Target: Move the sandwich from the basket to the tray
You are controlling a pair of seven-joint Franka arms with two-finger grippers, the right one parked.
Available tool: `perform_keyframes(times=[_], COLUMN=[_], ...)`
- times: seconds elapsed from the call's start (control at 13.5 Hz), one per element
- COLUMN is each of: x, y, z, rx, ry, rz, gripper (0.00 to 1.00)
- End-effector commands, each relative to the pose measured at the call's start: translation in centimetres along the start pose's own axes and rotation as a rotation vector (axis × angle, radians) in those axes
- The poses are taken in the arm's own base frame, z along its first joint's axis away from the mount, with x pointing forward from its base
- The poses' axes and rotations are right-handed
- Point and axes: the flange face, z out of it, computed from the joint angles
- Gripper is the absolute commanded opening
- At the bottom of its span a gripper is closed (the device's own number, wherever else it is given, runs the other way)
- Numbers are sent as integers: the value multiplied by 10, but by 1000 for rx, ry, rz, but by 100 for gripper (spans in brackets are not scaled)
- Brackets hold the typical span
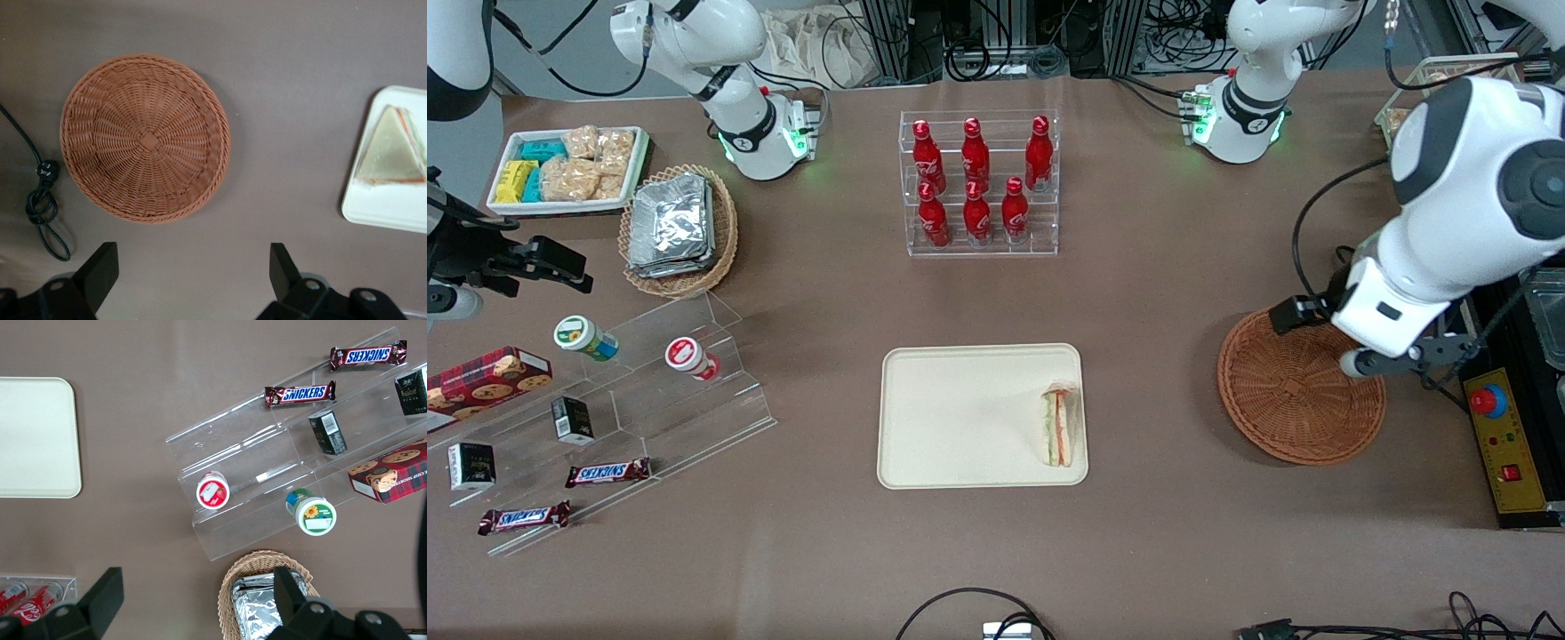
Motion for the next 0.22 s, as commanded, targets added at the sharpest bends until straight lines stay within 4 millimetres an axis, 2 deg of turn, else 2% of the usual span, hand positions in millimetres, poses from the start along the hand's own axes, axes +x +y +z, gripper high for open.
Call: perform_keyframes(times=[0.0,0.15], x=[29,31], y=[-24,-26], z=[-8,-13], rx=[-66,-67], ry=[-5,6], rz=[-31,-35], gripper=[100,100])
